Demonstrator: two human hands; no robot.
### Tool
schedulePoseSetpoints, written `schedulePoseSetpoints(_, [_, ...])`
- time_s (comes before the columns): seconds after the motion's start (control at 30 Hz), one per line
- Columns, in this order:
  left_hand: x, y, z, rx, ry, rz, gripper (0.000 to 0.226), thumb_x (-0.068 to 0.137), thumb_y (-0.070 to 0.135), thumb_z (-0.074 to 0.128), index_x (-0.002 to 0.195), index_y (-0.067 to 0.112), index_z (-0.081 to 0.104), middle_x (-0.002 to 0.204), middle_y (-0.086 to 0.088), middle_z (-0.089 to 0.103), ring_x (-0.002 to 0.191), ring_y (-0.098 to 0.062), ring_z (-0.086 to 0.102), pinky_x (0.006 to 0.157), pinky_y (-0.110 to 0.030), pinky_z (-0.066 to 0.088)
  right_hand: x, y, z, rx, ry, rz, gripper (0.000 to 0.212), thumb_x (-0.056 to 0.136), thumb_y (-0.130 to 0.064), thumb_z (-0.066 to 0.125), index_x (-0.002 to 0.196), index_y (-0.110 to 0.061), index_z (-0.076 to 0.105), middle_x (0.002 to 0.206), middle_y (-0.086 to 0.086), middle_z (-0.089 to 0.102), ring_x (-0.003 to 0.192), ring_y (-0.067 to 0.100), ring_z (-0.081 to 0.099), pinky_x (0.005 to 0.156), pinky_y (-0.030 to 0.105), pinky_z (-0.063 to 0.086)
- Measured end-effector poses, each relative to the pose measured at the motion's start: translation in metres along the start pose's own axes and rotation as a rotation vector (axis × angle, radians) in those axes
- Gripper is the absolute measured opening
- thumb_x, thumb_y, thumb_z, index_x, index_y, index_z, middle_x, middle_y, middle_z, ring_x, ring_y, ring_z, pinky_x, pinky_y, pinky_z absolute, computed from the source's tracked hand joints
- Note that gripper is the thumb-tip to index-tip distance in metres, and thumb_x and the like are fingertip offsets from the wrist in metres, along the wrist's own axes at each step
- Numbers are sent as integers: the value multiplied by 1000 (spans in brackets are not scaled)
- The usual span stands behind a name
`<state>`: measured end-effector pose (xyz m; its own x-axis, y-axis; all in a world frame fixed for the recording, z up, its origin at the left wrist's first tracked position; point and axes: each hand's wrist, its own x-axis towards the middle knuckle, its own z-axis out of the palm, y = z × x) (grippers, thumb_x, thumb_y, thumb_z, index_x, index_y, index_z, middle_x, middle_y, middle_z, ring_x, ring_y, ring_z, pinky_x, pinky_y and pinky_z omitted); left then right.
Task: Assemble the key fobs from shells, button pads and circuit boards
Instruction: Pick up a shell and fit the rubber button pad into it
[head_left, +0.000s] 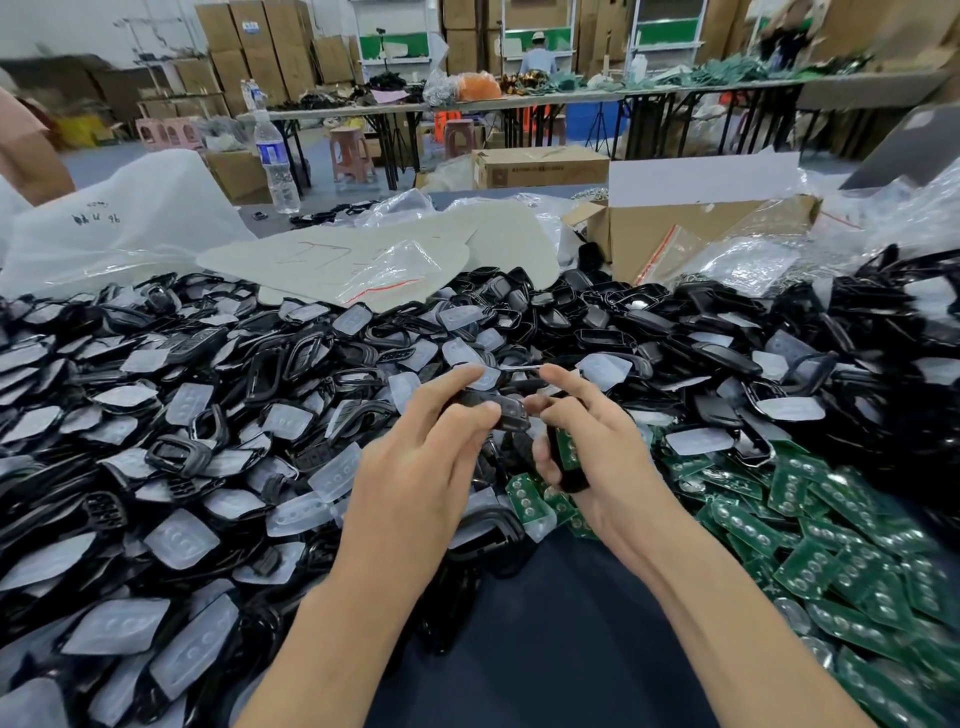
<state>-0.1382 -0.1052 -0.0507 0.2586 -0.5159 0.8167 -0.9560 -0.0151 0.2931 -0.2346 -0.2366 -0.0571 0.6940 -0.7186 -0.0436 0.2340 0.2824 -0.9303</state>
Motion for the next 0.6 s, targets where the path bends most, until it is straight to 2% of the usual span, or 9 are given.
schedulePoseSetpoints(0.07, [0,-1,0,-9,-1,-7,8,101,23,49,104,22,56,132,-4,65,71,-18,61,56,-25,47,1,-1,1,82,11,23,38,87,-2,54,121,-17,62,84,0,73,53,14,55,49,25,43])
schedulePoseSetpoints(0.13, [0,-3,2,-14,-1,-16,7,101,23,50,104,23,56,132,-1,64,72,-14,60,59,-19,42,0,-1,0,71,-1,30,38,94,4,47,123,-15,61,86,-1,74,59,14,57,66,30,45])
schedulePoseSetpoints(0.23, [-1,-4,3,-108,-4,-107,6,100,29,54,106,31,56,125,15,66,86,-6,66,64,-18,50,-2,-4,1,101,-80,27,34,103,1,43,130,-17,53,102,4,79,86,14,72,90,33,52])
schedulePoseSetpoints(0.3, [-1,-2,4,-210,-23,-254,12,100,39,52,109,47,51,110,27,67,85,-4,68,67,-24,54,-6,-6,4,188,-124,30,29,107,-2,43,133,-14,49,107,9,78,102,18,74,88,26,58])
schedulePoseSetpoints(0.37, [-1,-2,7,-296,-57,-404,18,102,42,50,109,57,43,97,27,68,75,-10,70,66,-33,55,-9,-8,5,270,-154,59,29,106,-5,46,134,-9,48,113,11,76,108,25,73,84,28,61])
schedulePoseSetpoints(0.4, [-1,-3,8,-332,-67,-459,21,103,39,50,108,57,42,91,22,70,72,-13,70,65,-36,56,-10,-8,5,284,-172,69,29,106,-8,47,134,-8,49,117,11,75,109,27,72,81,32,62])
schedulePoseSetpoints(0.47, [0,-3,9,-429,-63,-546,23,104,31,51,107,52,44,86,13,73,69,-13,71,63,-33,57,-12,-10,6,251,-191,73,28,105,-13,47,133,-9,52,121,8,73,107,27,73,72,35,63])
schedulePoseSetpoints(0.6, [3,-2,8,-643,-11,-679,17,105,21,51,109,37,48,88,4,75,71,-18,73,62,-27,59,-11,-11,5,304,-147,82,27,106,-21,44,126,-8,57,119,9,74,96,23,75,66,29,61])
